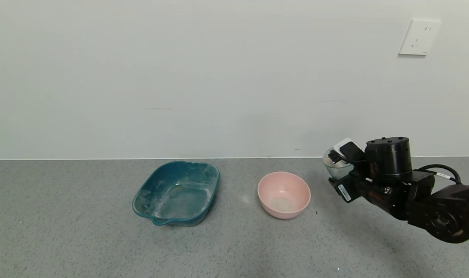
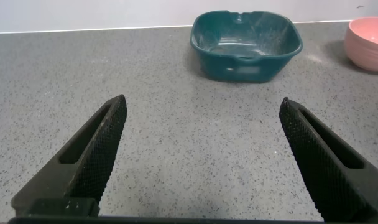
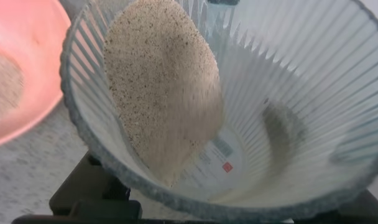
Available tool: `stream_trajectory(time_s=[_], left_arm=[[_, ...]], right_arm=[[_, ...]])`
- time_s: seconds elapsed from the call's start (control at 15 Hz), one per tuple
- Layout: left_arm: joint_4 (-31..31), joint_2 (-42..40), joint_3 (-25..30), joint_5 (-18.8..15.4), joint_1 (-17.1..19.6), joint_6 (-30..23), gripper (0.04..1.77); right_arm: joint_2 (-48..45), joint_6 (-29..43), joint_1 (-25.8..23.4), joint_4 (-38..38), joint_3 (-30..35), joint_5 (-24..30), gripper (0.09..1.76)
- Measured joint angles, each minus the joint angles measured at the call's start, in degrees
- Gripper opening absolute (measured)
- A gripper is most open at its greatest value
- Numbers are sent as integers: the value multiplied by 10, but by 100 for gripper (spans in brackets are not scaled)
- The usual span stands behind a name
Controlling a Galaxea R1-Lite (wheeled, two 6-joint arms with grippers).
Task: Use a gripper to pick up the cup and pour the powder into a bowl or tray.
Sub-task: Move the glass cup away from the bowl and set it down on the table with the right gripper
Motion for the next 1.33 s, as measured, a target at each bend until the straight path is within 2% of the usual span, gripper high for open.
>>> stream_trajectory(time_s=[0.13, 0.33, 0.87, 1.13, 1.33], left_arm=[[0, 0, 0, 0, 0, 0, 176], [0, 0, 0, 0, 0, 0, 176], [0, 0, 0, 0, 0, -1, 176], [0, 0, 0, 0, 0, -1, 176], [0, 0, 0, 0, 0, -1, 176]], right_arm=[[-4, 80, -13, -19, 4, 15, 135], [0, 154, -29, -71, 16, 20, 135], [58, 227, -64, -167, 25, 20, 135], [114, 239, -74, -244, 26, 20, 135], [152, 240, -75, -263, 24, 21, 135]])
